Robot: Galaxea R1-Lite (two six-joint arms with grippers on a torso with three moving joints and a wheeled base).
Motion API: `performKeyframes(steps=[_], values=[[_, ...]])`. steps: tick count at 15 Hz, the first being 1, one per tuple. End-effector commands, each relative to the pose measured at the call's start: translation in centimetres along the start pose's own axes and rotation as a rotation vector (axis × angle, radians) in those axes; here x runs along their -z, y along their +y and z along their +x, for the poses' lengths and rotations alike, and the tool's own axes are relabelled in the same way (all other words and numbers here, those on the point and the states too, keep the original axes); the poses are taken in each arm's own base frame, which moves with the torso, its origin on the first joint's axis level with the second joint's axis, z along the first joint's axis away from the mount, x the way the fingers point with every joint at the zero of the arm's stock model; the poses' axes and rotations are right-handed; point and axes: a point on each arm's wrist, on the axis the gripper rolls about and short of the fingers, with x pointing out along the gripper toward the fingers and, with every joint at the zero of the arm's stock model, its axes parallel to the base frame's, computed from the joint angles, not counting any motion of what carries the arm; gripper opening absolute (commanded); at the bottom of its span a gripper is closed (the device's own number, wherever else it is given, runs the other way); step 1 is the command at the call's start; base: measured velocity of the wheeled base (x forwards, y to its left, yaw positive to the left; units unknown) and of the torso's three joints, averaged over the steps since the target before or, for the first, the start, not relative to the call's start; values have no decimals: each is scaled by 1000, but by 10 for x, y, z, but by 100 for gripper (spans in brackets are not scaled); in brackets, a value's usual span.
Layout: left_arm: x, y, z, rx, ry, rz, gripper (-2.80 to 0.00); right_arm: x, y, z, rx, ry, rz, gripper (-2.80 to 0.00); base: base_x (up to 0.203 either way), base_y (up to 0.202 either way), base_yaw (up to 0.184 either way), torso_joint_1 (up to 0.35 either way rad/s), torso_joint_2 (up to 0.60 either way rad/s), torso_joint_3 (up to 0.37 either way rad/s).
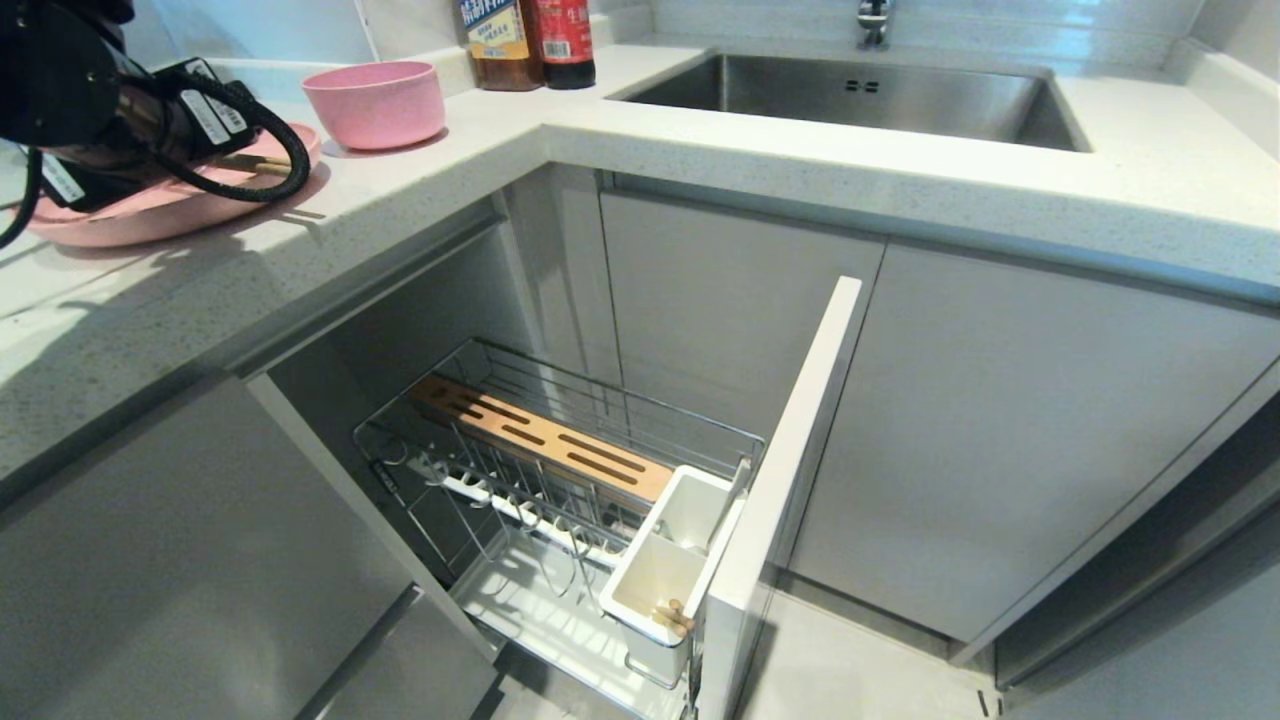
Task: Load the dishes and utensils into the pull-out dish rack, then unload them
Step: Pick up the chopsticks and place it in the cupboard
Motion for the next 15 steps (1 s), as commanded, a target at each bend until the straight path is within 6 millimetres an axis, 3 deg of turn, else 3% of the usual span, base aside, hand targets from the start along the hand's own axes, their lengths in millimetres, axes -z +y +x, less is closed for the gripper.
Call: performKeyframes(steps=[1,7,8,15], values=[[0,0,0,-6,1,0,0,0,0,0,-1,2,0,-280,0,0,0,0,0,0],[5,-3,5,0,18,14,0,0,0,0,-1,2,0,-280,0,0,0,0,0,0],[5,-3,5,0,18,14,-280,0,0,0,-1,2,0,-280,0,0,0,0,0,0],[5,-3,5,-1,16,13,-280,0,0,0,0,2,0,-280,0,0,0,0,0,0]])
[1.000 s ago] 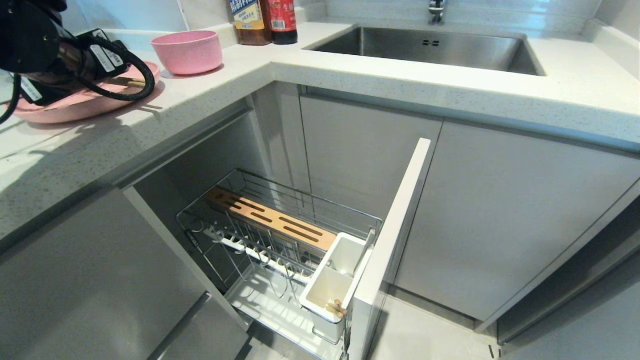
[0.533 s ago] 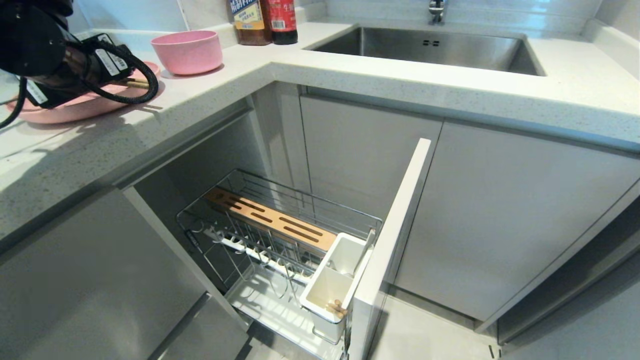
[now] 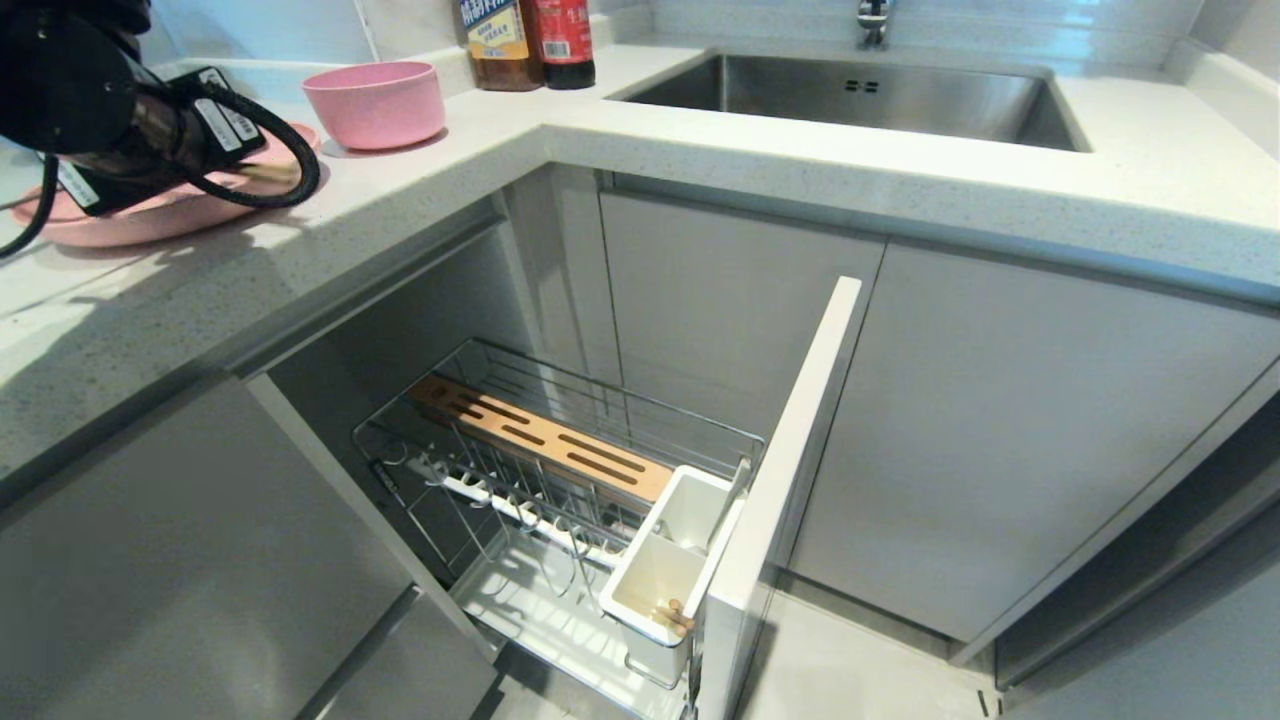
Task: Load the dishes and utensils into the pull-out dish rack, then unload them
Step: Pick up the chopsticks and place it in the cupboard
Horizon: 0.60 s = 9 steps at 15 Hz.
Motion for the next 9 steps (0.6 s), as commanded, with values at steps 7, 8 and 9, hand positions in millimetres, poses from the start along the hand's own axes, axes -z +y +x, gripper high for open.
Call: performKeyframes(steps=[7,8,9], values=[[-1,2,1,-14,-4,-1,-280,0,0,0,-1,2,0,-280,0,0,0,0,0,0],[-4,3,0,-13,-17,-12,-280,0,0,0,-1,1,0,-280,0,0,0,0,0,0],[-6,5,-2,-13,-29,-18,-280,0,0,0,0,2,0,-280,0,0,0,0,0,0]])
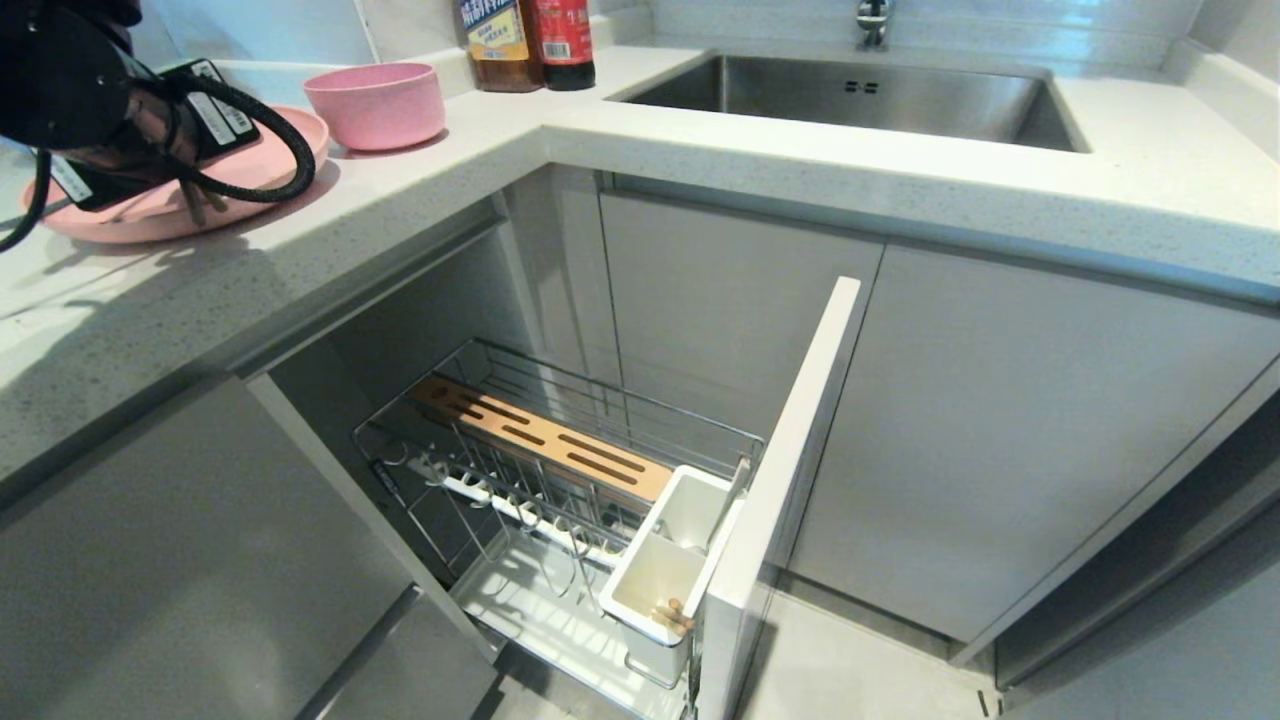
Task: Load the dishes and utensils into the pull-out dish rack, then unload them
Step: Pick up the chopsticks and place it in the cupboard
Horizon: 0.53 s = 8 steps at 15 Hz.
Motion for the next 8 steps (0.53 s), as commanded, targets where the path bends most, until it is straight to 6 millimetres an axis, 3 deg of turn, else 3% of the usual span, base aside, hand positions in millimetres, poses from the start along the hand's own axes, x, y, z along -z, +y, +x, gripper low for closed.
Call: performKeyframes(steps=[1,8], values=[[-8,5,-6,1,-29,-28,-280,0,0,0,-1,2,0,-280,0,0,0,0,0,0],[-44,26,-44,73,-150,-169,-280,0,0,0,-1,2,0,-280,0,0,0,0,0,0]])
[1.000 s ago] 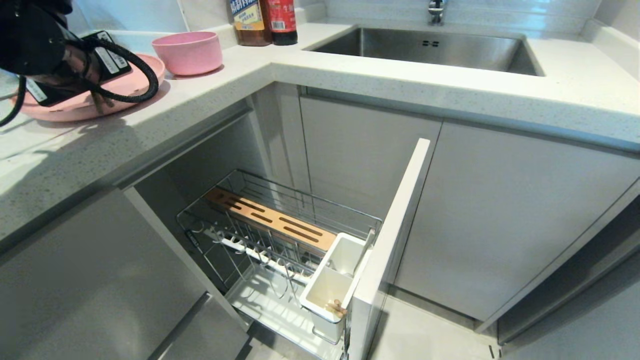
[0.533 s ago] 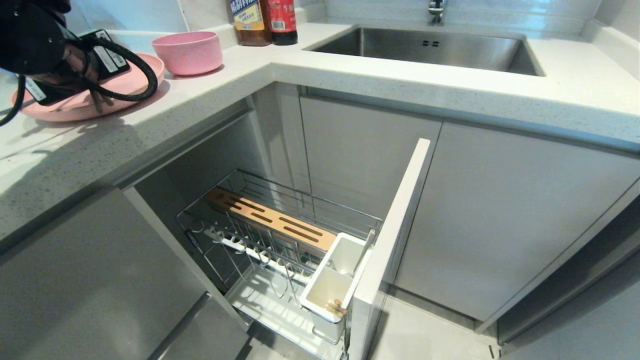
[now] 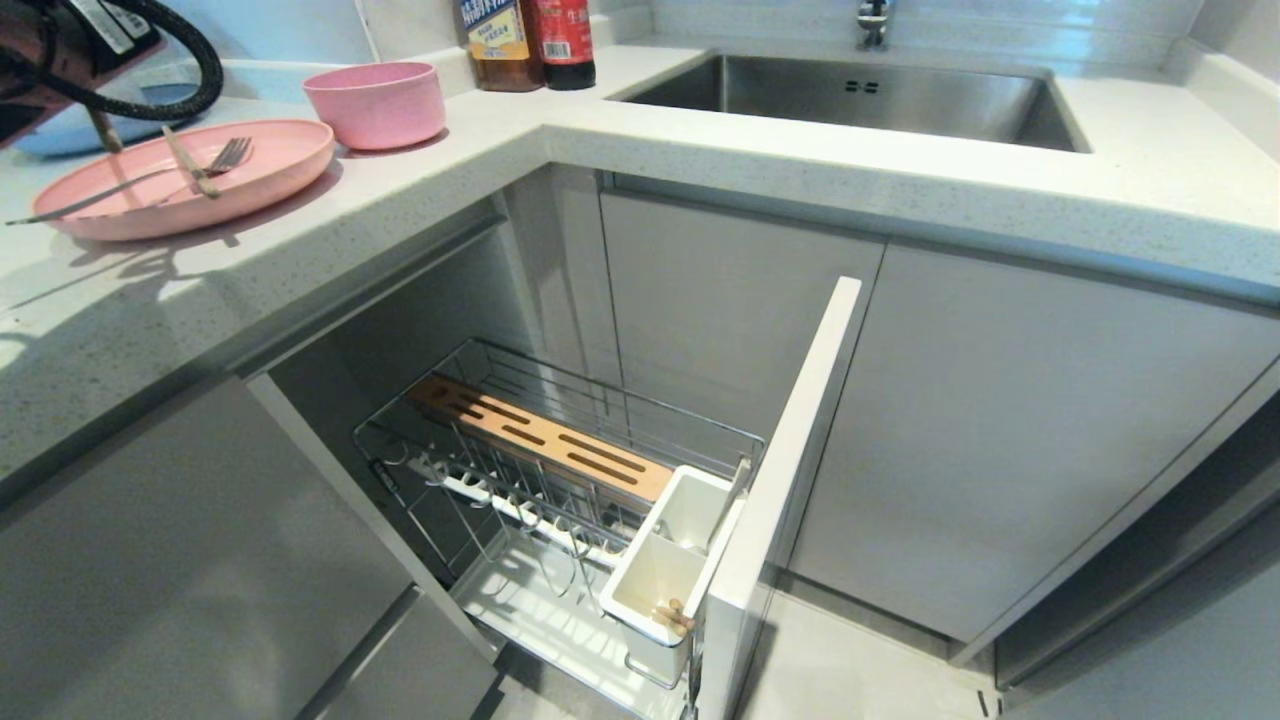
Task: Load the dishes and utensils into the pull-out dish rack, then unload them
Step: Pick up the chopsticks and place it in the cupboard
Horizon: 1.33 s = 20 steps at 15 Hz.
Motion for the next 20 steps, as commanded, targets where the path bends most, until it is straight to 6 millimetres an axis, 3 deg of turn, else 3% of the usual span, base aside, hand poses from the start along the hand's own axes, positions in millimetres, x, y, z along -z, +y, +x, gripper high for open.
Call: performKeyframes(steps=[1,5,8,13,16,20], values=[[-12,4,-16,30,-22,-48,-280,0,0,0,0,2,0,-280,0,0,0,0,0,0],[-18,-5,-54,217,42,-150,-280,0,0,0,-1,2,0,-280,0,0,0,0,0,0],[-11,-14,-90,426,205,-197,-280,0,0,0,-1,1,0,-280,0,0,0,0,0,0],[21,-22,-157,795,575,-76,-280,0,0,0,-1,2,0,-280,0,0,0,0,0,0],[48,-22,-173,865,781,113,-280,0,0,0,-1,2,0,-280,0,0,0,0,0,0],[79,-23,-174,747,925,373,-280,0,0,0,0,2,0,-280,0,0,0,0,0,0]])
